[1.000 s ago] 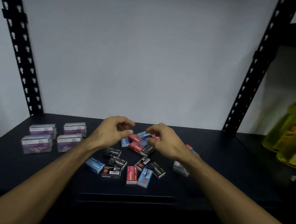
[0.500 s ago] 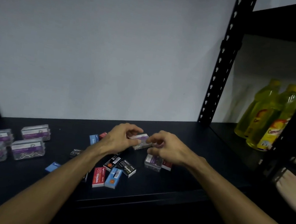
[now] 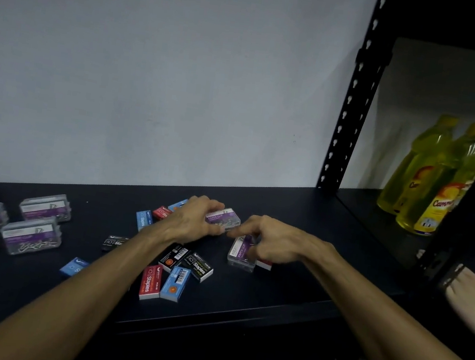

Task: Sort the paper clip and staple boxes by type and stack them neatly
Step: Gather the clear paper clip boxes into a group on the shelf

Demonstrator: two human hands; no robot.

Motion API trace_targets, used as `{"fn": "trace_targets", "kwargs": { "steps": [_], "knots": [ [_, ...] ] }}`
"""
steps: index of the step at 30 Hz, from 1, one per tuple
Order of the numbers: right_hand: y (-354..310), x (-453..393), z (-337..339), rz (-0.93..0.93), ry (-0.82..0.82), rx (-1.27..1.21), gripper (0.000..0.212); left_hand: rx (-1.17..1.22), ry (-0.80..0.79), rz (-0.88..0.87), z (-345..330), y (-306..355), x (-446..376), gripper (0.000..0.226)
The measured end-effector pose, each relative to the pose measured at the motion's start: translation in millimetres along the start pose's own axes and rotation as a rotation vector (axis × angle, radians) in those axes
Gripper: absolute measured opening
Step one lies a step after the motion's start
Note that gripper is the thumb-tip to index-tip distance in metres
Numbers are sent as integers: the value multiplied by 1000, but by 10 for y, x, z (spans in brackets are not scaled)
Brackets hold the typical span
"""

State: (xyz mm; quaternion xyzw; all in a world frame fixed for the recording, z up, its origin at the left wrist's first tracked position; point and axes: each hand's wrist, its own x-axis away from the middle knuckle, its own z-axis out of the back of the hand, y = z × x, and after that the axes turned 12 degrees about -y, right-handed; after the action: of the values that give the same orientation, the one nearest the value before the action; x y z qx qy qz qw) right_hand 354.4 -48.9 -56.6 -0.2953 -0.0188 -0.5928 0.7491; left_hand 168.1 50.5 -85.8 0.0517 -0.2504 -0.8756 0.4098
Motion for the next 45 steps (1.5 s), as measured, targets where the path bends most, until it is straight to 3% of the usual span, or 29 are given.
{"fn": "trace_targets", "kwargs": {
  "steps": [11, 19, 36, 45],
  "knots": [
    [50, -22, 60, -59, -55, 54, 56, 27, -37, -3, 39, -26, 24, 78],
    [84, -34, 61, -37, -47, -53, 51, 35, -47, -40, 64, -60, 55, 67],
    [104, 23, -69, 45, 142, -251, 36, 112, 28, -139, -25, -138, 45, 63],
    [77, 20, -89, 61, 152, -260, 37, 184, 35, -152, 36, -96, 73, 45]
  ]
}}
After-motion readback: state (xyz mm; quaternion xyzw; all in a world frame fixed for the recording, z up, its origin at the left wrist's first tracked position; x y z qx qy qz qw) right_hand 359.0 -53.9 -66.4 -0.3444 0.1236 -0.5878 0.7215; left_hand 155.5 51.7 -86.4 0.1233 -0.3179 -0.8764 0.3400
